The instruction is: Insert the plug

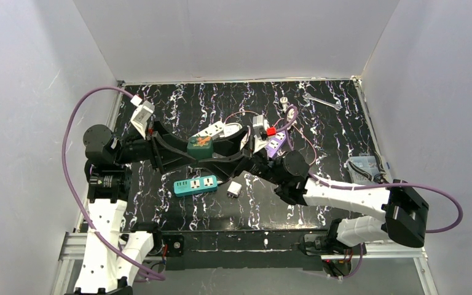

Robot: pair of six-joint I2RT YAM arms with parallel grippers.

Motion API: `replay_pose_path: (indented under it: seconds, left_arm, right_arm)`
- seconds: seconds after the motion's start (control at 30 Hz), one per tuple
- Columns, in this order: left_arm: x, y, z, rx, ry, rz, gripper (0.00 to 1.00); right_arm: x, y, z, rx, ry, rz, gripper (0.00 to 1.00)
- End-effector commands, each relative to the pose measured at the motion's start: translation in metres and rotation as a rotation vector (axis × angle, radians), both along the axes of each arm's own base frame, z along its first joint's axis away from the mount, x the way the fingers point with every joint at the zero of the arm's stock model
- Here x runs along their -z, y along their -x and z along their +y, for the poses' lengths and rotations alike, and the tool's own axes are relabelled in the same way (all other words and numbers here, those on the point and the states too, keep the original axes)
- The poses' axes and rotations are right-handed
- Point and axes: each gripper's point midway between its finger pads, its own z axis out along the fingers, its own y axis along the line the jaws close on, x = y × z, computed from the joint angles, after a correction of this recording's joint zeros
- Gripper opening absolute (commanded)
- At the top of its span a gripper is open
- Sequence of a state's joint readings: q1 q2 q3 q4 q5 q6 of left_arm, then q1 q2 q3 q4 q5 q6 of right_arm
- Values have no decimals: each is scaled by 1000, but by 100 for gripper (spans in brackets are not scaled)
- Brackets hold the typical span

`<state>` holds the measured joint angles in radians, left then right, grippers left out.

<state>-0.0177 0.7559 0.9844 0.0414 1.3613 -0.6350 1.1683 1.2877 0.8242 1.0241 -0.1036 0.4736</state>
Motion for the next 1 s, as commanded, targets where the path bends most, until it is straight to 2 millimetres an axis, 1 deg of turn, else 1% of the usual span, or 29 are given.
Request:
replay_pose_path:
  seconds: [0.0,0.03,0.07,0.1,0.17,0.23,0.27,0.37,0.4,0.47,0.57,0.6,0.67,0.73,0.83,0.97]
  left_arm:
    - [-8,18,-2,79,-8,-35,32]
    - [-8,18,-2,86,-10,-37,27]
    - [-7,19,-2,92,-11,-40,24]
    - [-7,20,-2,95,-12,-42,22]
    - [-6,19,-2,91,-12,-43,21]
    - [-5,18,-2,94,-13,-43,17]
    - [-5,19,-2,103,-15,-46,16]
    - [-2,25,-1,142,-29,-63,16]
    - [-1,29,-1,158,-34,-78,17]
    - [2,33,0,178,-39,-117,17]
    - [10,37,0,199,-43,-157,17]
    - [11,38,0,197,-46,-176,17]
    - [15,40,0,192,-52,-192,17]
    - [17,41,0,188,-57,-205,17]
    - [23,37,1,177,-65,-222,17]
    - [27,34,1,174,-68,-216,17]
  right_arm:
    - [-37,8,-18,8,-142,-28,44]
    - [-36,9,-19,8,-133,-35,50]
    - [-34,10,-19,10,-114,-37,53]
    - [-32,10,-21,13,-96,-37,56]
    - [-29,13,-21,0,-58,-33,68]
    - [-26,19,-20,-39,4,-55,83]
    - [-30,22,-22,-44,39,-77,89]
    - [-31,19,-29,-19,172,-115,97]
    - [-35,19,-33,-12,205,-127,98]
    - [-40,17,-34,-17,271,-139,98]
    - [-38,24,-22,-98,364,-137,98]
    - [-45,27,-19,-129,384,-138,98]
    - [-23,25,-10,-165,518,-78,98]
    - [-13,25,-5,-189,589,-46,98]
    - [-10,30,-5,-219,612,-36,98]
    - [-5,26,-7,-205,666,-24,98]
